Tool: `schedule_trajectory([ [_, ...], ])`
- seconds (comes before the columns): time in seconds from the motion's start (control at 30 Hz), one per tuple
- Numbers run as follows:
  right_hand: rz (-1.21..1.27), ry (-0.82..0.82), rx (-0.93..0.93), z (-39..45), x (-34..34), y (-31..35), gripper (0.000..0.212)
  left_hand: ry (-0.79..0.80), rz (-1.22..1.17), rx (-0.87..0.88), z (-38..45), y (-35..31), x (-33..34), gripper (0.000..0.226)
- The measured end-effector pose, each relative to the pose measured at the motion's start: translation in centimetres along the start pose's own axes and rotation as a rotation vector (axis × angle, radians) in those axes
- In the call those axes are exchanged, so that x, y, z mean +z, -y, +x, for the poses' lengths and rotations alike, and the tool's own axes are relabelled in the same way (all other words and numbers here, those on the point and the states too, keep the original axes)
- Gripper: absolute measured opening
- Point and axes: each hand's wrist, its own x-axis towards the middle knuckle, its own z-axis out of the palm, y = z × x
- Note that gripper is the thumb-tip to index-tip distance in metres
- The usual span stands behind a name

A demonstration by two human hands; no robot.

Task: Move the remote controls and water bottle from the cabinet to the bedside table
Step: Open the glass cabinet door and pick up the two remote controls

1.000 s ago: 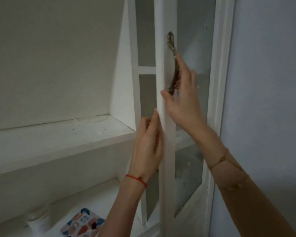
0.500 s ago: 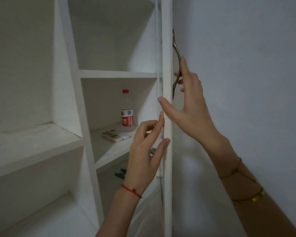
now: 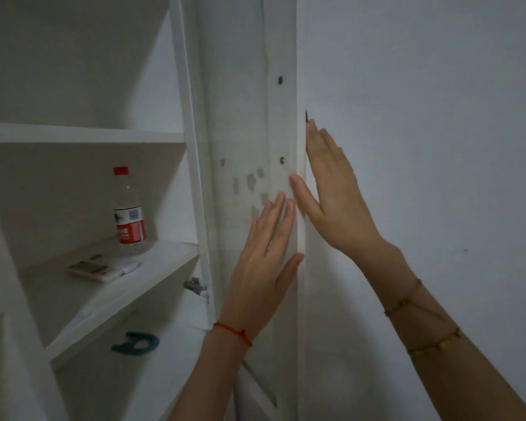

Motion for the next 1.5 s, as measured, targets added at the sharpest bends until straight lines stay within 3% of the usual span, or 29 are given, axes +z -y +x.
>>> schedule_trajectory([
  [0.4, -0.341, 0.026, 0.054, 0.8, 0.1, -8.9, 0.058, 0.039, 0.089, 0.074, 5.0, 0.9, 8.9, 0.068],
  [0.73, -0.378, 0.062, 0.046, 2.8, 2.0, -16.1, 0.058, 0.067, 0.166, 0.013, 8.9, 2.7, 14.7, 0.074],
  [1.17, -0.062, -0.004, 0.027, 3.2, 2.5, -18.1, 0.061, 0.092, 0.205, -0.023, 10.0, 3.4, 15.9, 0.084],
  [1.37, 0.08, -0.099, -0.073, 2.4, 2.1, -16.3, 0.057, 0.067, 0.182, -0.104, 8.6, 3.0, 13.8, 0.073],
  [1.5, 0.179, -0.049, -0.152, 1.7, 3.1, -14.2, 0.054, 0.008, 0.184, -0.179, 7.1, 3.2, 11.5, 0.068],
])
